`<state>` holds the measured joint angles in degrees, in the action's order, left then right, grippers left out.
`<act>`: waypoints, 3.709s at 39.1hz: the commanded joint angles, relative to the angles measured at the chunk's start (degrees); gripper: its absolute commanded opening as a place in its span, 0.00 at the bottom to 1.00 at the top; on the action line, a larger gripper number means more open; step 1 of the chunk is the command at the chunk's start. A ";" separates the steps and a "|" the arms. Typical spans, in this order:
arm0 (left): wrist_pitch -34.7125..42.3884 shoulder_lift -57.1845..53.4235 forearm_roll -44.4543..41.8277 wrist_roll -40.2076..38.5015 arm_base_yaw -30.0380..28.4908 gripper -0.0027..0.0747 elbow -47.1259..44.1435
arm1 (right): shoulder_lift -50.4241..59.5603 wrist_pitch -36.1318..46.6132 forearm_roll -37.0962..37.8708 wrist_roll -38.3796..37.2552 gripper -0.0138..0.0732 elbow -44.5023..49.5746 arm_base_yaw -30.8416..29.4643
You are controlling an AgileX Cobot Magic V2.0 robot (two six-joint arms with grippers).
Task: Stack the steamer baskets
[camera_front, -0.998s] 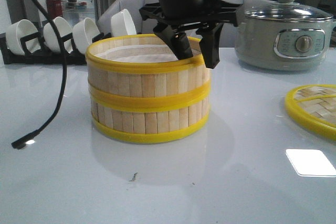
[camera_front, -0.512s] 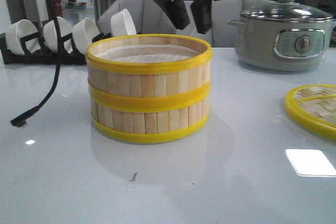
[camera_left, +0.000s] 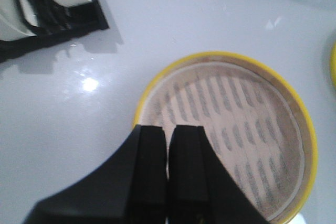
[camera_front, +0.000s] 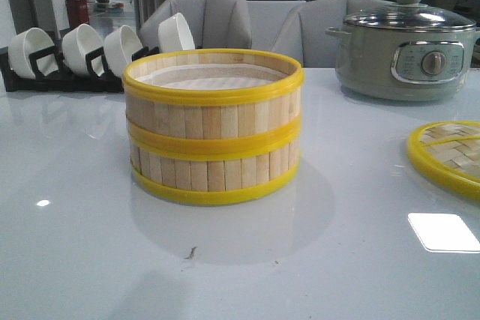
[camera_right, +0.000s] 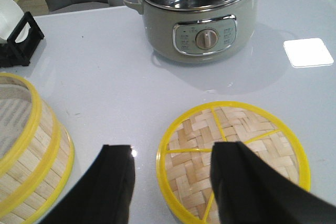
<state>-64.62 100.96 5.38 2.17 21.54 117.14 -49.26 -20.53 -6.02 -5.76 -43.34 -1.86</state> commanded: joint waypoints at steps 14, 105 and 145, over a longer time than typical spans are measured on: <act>16.03 -33.92 1.37 -0.61 -7.44 0.15 -26.01 | 0.29 5.34 -3.46 0.33 0.67 -2.03 0.06; 46.27 -68.11 -0.03 -4.15 -3.52 0.15 -85.63 | 0.29 -2.17 -3.82 0.33 0.22 -2.03 2.53; 46.27 -68.11 -0.03 -4.15 -3.52 0.15 -85.63 | -12.45 -4.16 4.85 0.39 0.63 -2.22 1.86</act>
<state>-23.21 32.86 5.06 -1.62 17.55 29.73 -61.12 -30.00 -4.21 -5.76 -43.34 0.62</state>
